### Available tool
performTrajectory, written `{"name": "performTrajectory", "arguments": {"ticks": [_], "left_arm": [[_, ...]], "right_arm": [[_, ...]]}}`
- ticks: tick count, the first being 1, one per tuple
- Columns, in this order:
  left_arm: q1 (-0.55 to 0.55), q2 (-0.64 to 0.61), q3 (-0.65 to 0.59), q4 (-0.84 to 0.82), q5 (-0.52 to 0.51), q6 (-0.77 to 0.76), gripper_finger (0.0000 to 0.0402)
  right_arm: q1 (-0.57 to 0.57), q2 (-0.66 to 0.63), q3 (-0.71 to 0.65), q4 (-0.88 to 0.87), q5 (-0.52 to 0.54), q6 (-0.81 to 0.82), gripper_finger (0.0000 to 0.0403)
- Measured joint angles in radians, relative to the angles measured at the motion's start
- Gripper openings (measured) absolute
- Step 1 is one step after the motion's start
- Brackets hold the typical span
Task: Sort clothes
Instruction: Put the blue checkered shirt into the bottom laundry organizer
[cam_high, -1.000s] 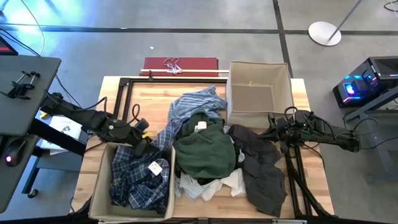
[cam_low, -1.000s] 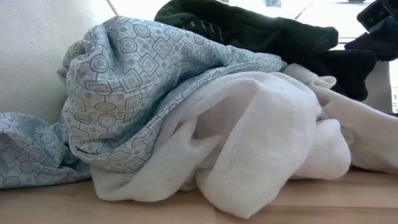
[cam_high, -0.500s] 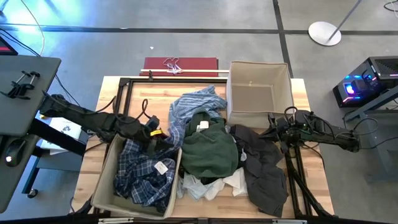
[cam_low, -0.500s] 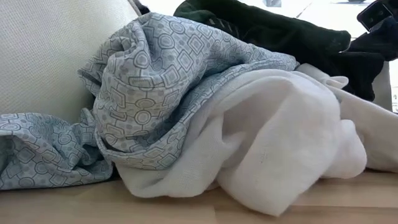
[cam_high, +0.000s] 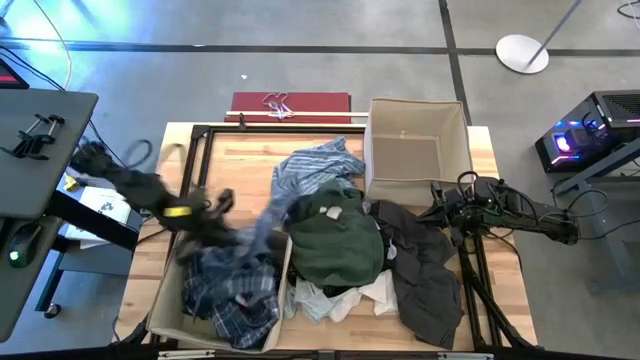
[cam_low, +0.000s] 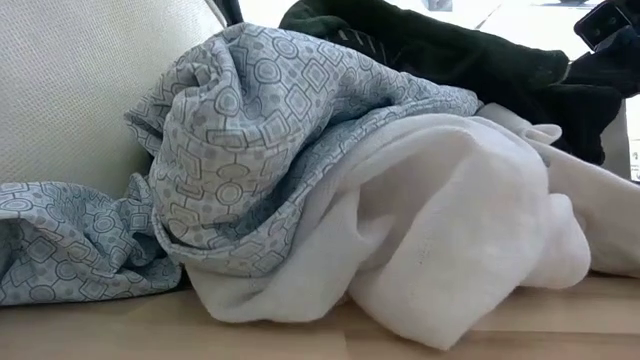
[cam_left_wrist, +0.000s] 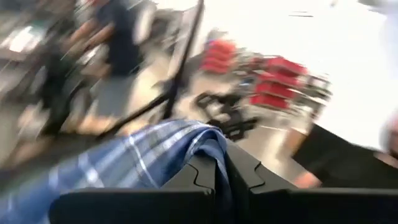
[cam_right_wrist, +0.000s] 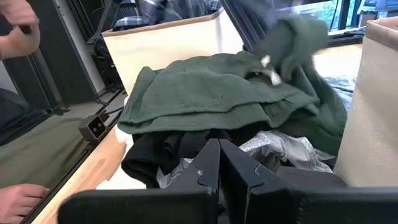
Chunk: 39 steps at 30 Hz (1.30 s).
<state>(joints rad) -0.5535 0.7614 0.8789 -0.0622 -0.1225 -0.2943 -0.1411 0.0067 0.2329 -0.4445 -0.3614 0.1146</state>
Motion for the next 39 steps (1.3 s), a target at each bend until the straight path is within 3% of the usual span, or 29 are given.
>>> {"name": "performTrajectory", "arguments": {"ticks": [4,9,14,20,23,26,29,31,35,39], "left_arm": [[-0.167,-0.007,0.151,-0.086,-0.05,0.176,0.0001],[-0.347,0.026,0.297,-0.249,-0.104,0.243,0.0001],[-0.459,0.112,0.408,-0.349,-0.106,0.127,0.0001],[-0.58,0.321,0.573,-0.538,-0.033,-0.081,0.0],[-0.61,0.425,0.651,-0.695,-0.057,-0.201,0.0],[-0.616,0.489,0.691,-0.857,-0.146,-0.256,0.0],[-0.598,0.505,0.662,-0.971,-0.285,-0.342,0.0],[-0.549,0.494,0.6,-1.017,-0.313,-0.436,0.0],[-0.415,0.442,0.384,-0.915,-0.183,-0.524,0.0],[-0.263,0.399,0.088,-0.542,0.059,-0.502,0.0]], "right_arm": [[0.0,0.0,0.0,0.0,0.0,0.0,0.0],[0.0,0.0,0.0,0.0,0.0,0.0,0.0],[0.0,0.0,0.0,0.0,0.0,0.0,0.0],[0.0,0.0,0.0,0.0,0.0,0.0,0.0],[0.0,0.0,0.0,0.0,0.0,0.0,0.0],[0.0,0.0,0.0,0.0,0.0,0.0,0.0],[0.0,0.0,0.0,0.0,0.0,0.0,0.0],[0.0,0.0,0.0,0.0,0.0,0.0,0.0],[0.0,0.0,0.0,0.0,0.0,0.0,0.0],[0.0,0.0,0.0,0.0,0.0,0.0,0.0]]}}
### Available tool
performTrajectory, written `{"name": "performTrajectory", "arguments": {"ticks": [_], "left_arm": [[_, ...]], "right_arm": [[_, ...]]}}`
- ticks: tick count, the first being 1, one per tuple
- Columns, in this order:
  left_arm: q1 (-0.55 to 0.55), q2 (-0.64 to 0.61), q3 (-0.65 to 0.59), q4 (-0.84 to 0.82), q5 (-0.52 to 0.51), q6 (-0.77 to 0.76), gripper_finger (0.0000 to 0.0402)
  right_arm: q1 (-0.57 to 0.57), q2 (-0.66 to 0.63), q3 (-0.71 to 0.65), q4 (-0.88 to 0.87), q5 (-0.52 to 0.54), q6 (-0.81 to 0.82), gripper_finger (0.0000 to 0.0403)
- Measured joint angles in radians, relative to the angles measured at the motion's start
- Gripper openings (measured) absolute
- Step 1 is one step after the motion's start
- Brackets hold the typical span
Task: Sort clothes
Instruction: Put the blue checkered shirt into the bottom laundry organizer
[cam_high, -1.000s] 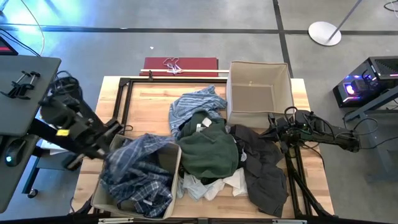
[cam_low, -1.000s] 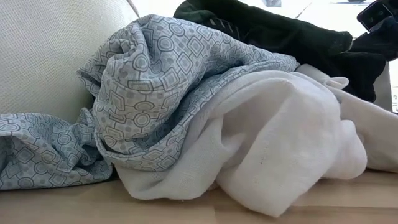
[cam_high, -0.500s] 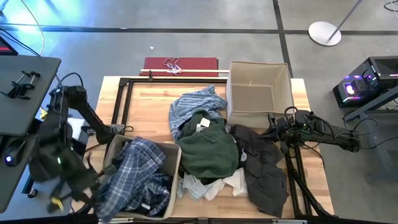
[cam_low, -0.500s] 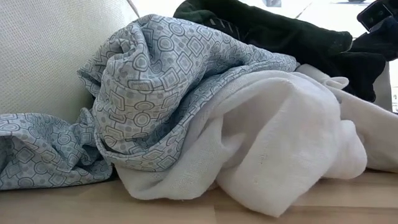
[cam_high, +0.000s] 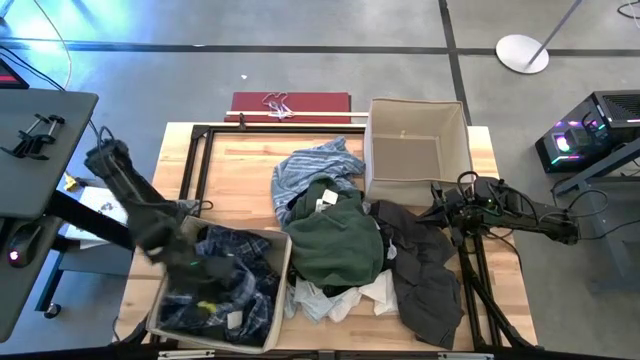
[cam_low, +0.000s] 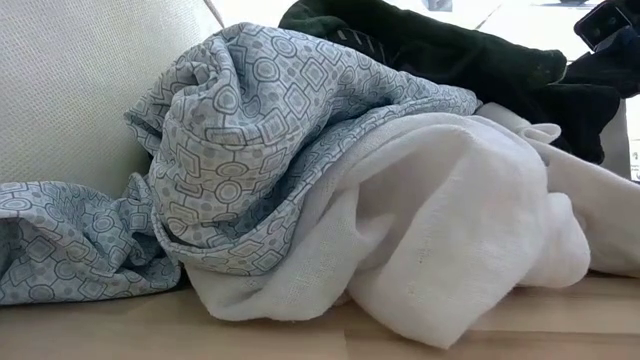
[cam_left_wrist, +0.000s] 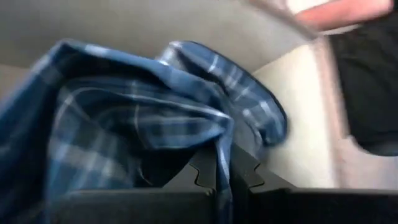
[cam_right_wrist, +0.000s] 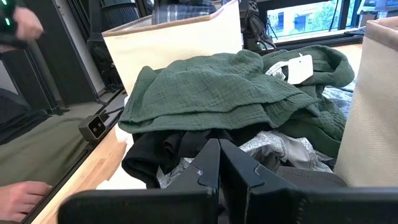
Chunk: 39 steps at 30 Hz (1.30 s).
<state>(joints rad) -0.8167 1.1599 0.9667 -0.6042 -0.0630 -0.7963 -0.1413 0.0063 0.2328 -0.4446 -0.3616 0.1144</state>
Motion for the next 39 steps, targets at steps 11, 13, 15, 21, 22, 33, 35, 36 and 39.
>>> {"name": "performTrajectory", "arguments": {"ticks": [11,13,15,21,22,33,35,36,39], "left_arm": [[0.276,0.099,-0.387,0.25,0.141,-0.018,0.0007],[0.291,0.101,-0.387,0.275,0.172,0.018,0.0021],[0.305,0.09,-0.378,0.293,0.212,0.049,0.0043],[0.356,-0.01,-0.281,0.228,0.294,0.07,0.0125],[0.365,-0.033,-0.257,0.192,0.308,0.071,0.0135],[0.228,-0.219,0.064,-0.281,-0.009,0.033,0.0138],[0.173,-0.217,0.056,-0.353,-0.058,-0.03,0.013],[0.145,-0.211,0.044,-0.363,-0.068,-0.066,0.0126],[0.063,-0.16,-0.014,-0.36,-0.077,-0.111,0.0113]], "right_arm": [[0.0,0.0,0.0,0.0,0.0,0.0,0.0],[0.0,0.0,0.0,0.0,0.0,0.0,0.0],[0.0,0.0,0.0,0.0,0.0,0.0,0.0],[0.0,0.0,0.0,0.0,0.0,0.0,0.0],[0.0,0.0,0.0,0.0,0.0,0.0,0.0],[0.0,0.0,0.0,0.0,0.0,0.0,0.0],[0.0,0.0,0.0,0.0,0.0,0.0,0.0],[0.0,0.0,0.0,0.0,0.0,0.0,0.0],[0.0,0.0,0.0,0.0,0.0,0.0,0.0]]}}
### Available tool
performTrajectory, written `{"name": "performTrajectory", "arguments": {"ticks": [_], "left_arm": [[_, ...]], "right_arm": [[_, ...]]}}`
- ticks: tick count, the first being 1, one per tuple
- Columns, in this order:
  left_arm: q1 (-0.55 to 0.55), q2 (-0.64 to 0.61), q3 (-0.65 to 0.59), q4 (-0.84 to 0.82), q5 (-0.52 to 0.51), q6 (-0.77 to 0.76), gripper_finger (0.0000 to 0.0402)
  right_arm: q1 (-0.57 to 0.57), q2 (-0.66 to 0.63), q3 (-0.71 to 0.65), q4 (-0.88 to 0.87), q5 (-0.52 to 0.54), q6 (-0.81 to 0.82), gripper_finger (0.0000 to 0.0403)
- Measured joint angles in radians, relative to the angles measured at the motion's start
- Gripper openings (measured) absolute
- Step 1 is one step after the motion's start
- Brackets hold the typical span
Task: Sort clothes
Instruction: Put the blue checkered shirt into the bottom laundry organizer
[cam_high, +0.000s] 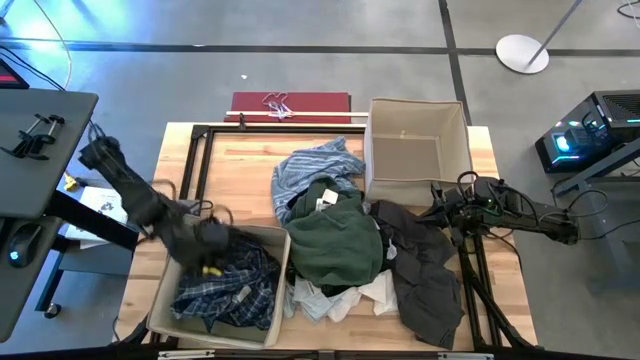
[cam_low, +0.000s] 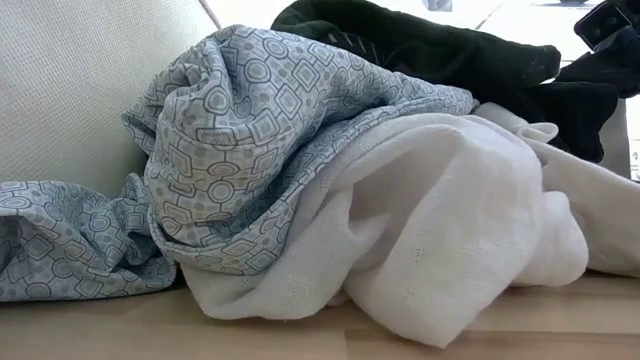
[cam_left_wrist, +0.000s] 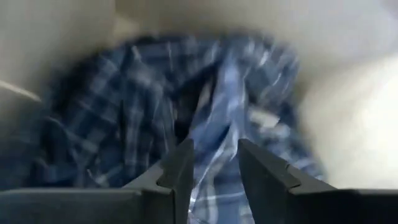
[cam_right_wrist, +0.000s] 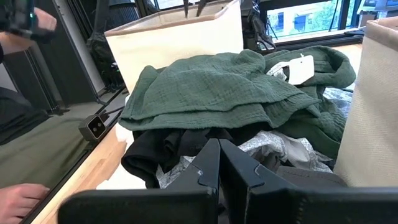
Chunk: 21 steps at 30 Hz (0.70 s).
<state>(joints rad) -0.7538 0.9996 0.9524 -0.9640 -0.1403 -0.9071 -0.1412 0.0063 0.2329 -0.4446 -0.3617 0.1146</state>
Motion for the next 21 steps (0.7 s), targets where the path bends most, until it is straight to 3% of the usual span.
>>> {"name": "performTrajectory", "arguments": {"ticks": [4,8,14,18,21], "left_arm": [[-0.107,0.143,-0.074,0.095,-0.01,0.041,0.0089],[-0.128,0.304,-0.116,0.094,-0.011,0.068,0.0065],[-0.013,0.452,-0.226,0.197,0.04,0.024,0.0037],[0.091,0.465,-0.273,0.199,0.094,0.043,0.0023],[0.142,0.433,-0.29,0.137,0.067,0.108,0.0016]], "right_arm": [[0.0,0.0,0.0,0.0,0.0,0.0,0.0],[0.0,0.0,0.0,0.0,0.0,0.0,0.0],[0.0,0.0,0.0,0.0,0.0,0.0,0.0],[0.0,0.0,0.0,0.0,0.0,0.0,0.0],[0.0,0.0,0.0,0.0,0.0,0.0,0.0]]}}
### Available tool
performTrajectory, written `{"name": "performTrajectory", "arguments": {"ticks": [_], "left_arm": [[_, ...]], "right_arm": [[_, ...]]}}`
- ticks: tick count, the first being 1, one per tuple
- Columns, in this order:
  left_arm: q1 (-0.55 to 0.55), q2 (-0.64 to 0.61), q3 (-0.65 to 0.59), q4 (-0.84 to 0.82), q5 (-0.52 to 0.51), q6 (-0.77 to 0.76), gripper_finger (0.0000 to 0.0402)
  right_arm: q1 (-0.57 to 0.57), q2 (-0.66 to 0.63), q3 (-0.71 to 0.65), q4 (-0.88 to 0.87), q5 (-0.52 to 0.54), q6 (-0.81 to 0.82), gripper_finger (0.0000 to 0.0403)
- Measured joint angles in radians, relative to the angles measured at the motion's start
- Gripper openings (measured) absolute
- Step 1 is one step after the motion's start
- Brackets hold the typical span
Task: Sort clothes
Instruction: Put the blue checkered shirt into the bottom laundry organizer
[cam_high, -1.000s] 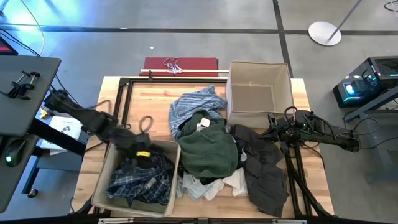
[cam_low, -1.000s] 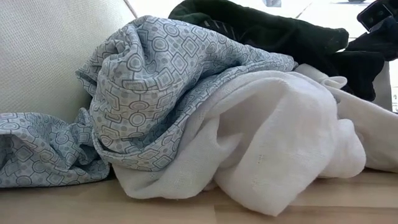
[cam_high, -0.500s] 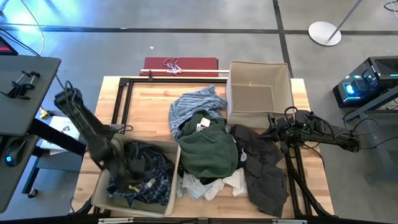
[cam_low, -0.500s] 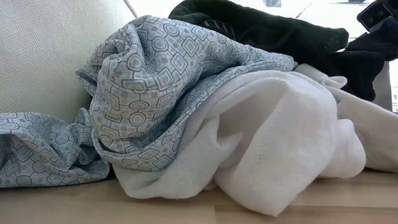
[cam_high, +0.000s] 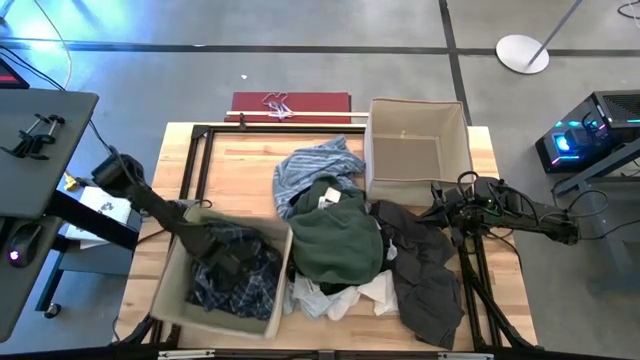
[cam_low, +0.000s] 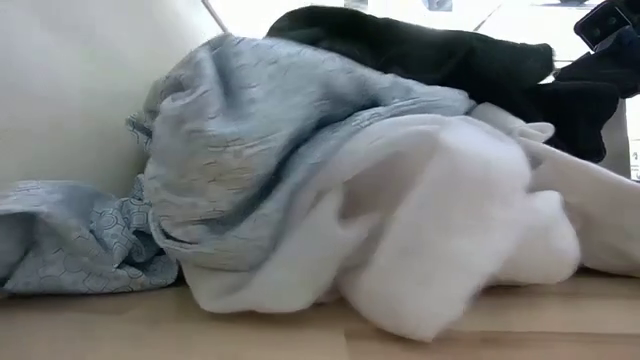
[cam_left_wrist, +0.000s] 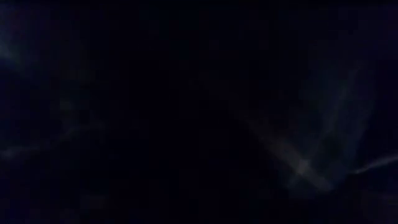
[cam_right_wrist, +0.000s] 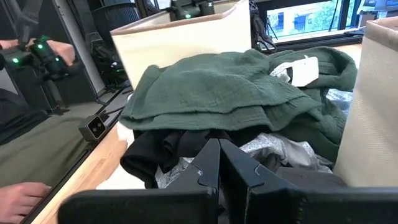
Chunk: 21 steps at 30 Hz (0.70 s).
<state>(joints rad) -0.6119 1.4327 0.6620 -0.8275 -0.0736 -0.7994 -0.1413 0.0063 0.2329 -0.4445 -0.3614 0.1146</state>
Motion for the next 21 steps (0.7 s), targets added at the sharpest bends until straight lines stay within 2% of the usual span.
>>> {"name": "performTrajectory", "arguments": {"ticks": [3,6,10,13,16,21], "left_arm": [[0.015,-0.061,0.001,-0.017,-0.003,0.008,0.0015],[-0.001,-0.133,0.014,-0.023,0.038,-0.081,0.0014],[-0.047,-0.201,0.03,0.035,0.215,-0.274,0.0014],[-0.108,-0.222,0.031,0.173,0.328,-0.422,0.0014],[-0.18,-0.218,0.032,0.354,0.385,-0.58,0.0014],[-0.293,-0.183,0.034,0.652,0.378,-0.811,0.0014]], "right_arm": [[0.0,0.0,0.0,0.0,0.0,0.0,0.0],[0.0,0.0,0.0,0.0,0.0,0.0,0.0],[0.0,0.0,0.0,0.0,0.0,0.0,0.0],[0.0,0.0,0.0,0.0,0.0,0.0,0.0],[0.0,0.0,0.0,0.0,0.0,0.0,0.0],[0.0,0.0,0.0,0.0,0.0,0.0,0.0]]}}
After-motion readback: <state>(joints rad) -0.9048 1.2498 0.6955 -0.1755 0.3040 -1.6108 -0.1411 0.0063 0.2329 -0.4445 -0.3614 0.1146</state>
